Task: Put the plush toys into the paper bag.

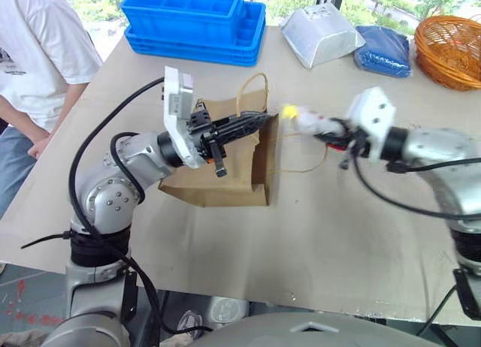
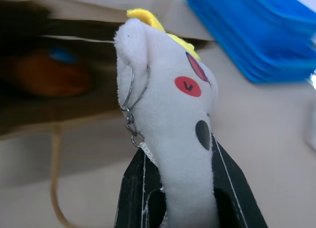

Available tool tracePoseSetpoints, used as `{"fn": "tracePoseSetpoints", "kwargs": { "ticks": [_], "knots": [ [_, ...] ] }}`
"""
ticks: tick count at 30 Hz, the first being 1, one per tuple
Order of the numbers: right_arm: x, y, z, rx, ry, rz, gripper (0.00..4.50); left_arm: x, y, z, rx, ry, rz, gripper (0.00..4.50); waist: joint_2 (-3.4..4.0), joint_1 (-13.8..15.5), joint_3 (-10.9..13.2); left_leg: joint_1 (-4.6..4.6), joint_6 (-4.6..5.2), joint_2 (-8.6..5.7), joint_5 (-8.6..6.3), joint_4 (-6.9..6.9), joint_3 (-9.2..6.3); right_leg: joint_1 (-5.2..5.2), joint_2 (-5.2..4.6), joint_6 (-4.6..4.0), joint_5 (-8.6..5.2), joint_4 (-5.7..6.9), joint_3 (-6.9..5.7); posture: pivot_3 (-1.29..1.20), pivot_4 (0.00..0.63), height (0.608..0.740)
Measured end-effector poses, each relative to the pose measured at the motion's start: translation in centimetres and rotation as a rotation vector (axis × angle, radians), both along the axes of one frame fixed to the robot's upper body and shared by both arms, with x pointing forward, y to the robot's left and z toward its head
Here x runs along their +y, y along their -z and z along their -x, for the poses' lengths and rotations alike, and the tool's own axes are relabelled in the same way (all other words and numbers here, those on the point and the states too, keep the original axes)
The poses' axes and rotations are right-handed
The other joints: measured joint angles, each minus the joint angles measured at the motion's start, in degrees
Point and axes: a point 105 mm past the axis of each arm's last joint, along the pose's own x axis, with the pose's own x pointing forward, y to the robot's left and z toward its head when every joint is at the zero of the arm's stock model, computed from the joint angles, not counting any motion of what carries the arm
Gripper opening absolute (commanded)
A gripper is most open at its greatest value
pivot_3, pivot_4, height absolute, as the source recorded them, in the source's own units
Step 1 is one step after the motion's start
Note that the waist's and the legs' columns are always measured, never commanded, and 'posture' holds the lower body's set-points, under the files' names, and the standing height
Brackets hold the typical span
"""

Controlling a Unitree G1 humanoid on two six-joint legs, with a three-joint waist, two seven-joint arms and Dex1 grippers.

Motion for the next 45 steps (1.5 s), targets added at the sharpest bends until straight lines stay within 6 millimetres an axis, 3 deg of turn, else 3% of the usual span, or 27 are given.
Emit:
{"fn": "tracePoseSetpoints", "kwargs": {
  "ticks": [8,16,17,18,19,23,26,28,30,38,41,45],
  "knots": [
    [4.0,1.3,0.4,-0.187,-0.263,0.153,0.04,0.1,-0.4,-0.1,-0.013,-0.005,0.007,0.0,-0.01,-0.45,0.02,0.06,-0.02,0.01,0.01,0.01,-0.05,0.0,-0.01,-0.01,0.0,0.06,-0.03,0.0,0.15,0.74],
    [10.6,1.5,0.2,-0.465,-0.519,0.268,0.04,-0.6,-0.8,-0.1,-0.021,0.017,0.02,0.0,-0.02,-1.29,0.02,0.06,-0.06,0.01,0.03,0.04,-0.09,0.0,-0.02,-0.02,0.01,0.11,-0.05,0.0,0.15,0.74],
    [11.2,1.8,0.4,-0.472,-0.545,0.269,0.86,-0.7,-0.7,-0.1,-0.017,0.019,0.019,0.0,-0.02,-1.24,0.02,0.02,-0.06,0.0,0.03,0.05,-0.16,0.01,-0.02,-0.02,0.01,0.1,-0.06,0.0,0.15,0.74],
    [11.4,2.2,0.5,-0.465,-0.556,0.271,1.15,-0.8,-0.7,-0.1,-0.015,0.016,0.02,0.0,-0.02,-1.19,0.02,-0.02,-0.06,-0.01,0.03,0.07,-0.2,0.01,-0.04,-0.02,0.01,0.09,-0.07,0.0,0.15,0.74],
    [11.4,2.4,0.5,-0.458,-0.559,0.271,1.74,-0.8,-0.7,-0.2,-0.014,0.013,0.019,0.0,-0.02,-1.11,0.03,-0.05,-0.06,-0.02,0.03,0.07,-0.22,0.01,-0.05,-0.02,0.02,0.06,-0.09,0.0,0.15,0.74],
    [10.8,3.3,0.5,-0.431,-0.562,0.272,3.59,-0.7,-0.6,-0.2,-0.009,0.003,0.019,0.0,-0.02,-1.14,0.02,-0.03,-0.06,-0.05,0.03,0.07,-0.24,0.03,-0.09,-0.02,0.02,0.06,-0.11,0.0,0.15,0.74],
    [9.5,3.4,0.4,-0.399,-0.529,0.256,3.59,-0.6,-0.3,0.0,-0.005,0.001,0.014,0.0,-0.01,-1.29,0.03,-0.02,-0.06,-0.05,0.03,0.07,-0.27,0.03,-0.1,-0.03,0.02,0.09,-0.12,0.0,0.15,0.74],
    [6.8,3.0,0.1,-0.313,-0.454,0.233,3.59,-0.1,0.3,0.0,0.015,-0.018,0.005,0.0,-0.01,-1.09,0.03,-0.04,-0.06,-0.05,0.03,0.08,-0.28,0.04,-0.12,-0.03,0.02,0.07,-0.13,0.0,0.15,0.74],
    [4.7,1.8,-0.5,-0.241,-0.349,0.19,3.59,0.3,0.4,-0.1,0.017,-0.035,0.003,0.0,-0.01,-1.13,0.04,-0.03,-0.06,-0.05,0.03,0.07,-0.28,0.04,-0.13,-0.03,0.02,0.08,-0.13,0.0,0.15,0.74],
    [0.4,-1.6,-0.8,0.027,-0.005,0.012,3.59,0.5,0.8,-0.1,0.007,-0.05,-0.007,0.0,0.0,-1.34,0.04,0.01,-0.07,-0.04,0.04,0.06,-0.3,0.04,-0.15,-0.05,0.01,0.18,-0.13,0.0,0.15,0.74],
    [-1.7,-1.2,-1.1,0.222,0.178,-0.083,3.59,0.4,0.9,-0.1,-0.003,-0.054,-0.009,0.0,0.0,-1.13,0.04,0.0,-0.07,-0.05,0.04,0.05,-0.3,0.04,-0.17,-0.05,0.02,0.17,-0.13,0.0,0.15,0.74],
    [-3.0,1.8,-0.1,0.623,0.34,-0.262,3.59,0.3,0.7,0.0,-0.022,-0.055,0.001,0.0,0.0,-1.15,0.03,0.0,-0.06,-0.05,0.03,0.02,-0.3,0.03,-0.16,-0.06,0.02,0.18,-0.12,0.0,0.15,0.74]
  ]
}}
